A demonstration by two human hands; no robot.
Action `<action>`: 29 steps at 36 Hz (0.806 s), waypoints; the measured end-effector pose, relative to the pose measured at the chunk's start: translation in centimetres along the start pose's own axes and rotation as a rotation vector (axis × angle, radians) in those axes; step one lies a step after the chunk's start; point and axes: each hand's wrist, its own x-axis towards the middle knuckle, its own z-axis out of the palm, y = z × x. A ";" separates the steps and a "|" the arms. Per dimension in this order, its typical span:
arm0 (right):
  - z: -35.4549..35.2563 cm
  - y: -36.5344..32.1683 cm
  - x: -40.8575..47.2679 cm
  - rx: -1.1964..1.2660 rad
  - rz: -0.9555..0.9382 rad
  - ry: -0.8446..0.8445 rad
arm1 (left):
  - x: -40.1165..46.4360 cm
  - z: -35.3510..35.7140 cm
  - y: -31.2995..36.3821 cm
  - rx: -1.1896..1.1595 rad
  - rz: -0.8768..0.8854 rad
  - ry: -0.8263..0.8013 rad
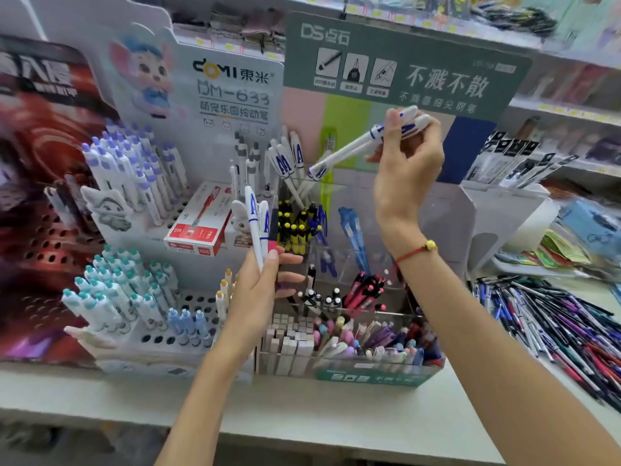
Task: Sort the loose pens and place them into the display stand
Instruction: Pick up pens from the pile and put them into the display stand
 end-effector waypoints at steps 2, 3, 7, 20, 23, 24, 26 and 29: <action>1.7 1.0 0.8 -0.057 -0.026 0.016 | 0.0 -0.1 0.1 -0.016 -0.014 -0.009; 2.5 1.8 1.0 -0.106 -0.036 -0.004 | 0.0 -0.1 0.2 -0.025 -0.023 -0.010; 4.3 4.1 0.7 -0.334 -0.120 -0.176 | 0.0 -0.3 0.3 -0.085 -0.066 0.000; 6.1 4.3 -1.0 -0.907 -0.541 -0.613 | -0.2 -1.3 1.2 -0.111 -0.095 -0.027; 5.7 5.1 -1.3 -1.043 -0.519 -0.659 | -0.3 -1.4 1.3 -0.119 -0.101 -0.024; 5.4 5.3 -1.4 -1.050 -0.534 -0.642 | -0.4 -1.5 1.3 -0.118 -0.101 -0.022; 4.8 5.5 -1.4 -0.977 -0.581 -0.571 | -0.6 -1.6 1.3 -0.106 -0.103 -0.023; 3.9 5.8 -1.3 -0.933 -0.613 -0.516 | -0.8 -1.7 1.4 -0.086 -0.108 -0.036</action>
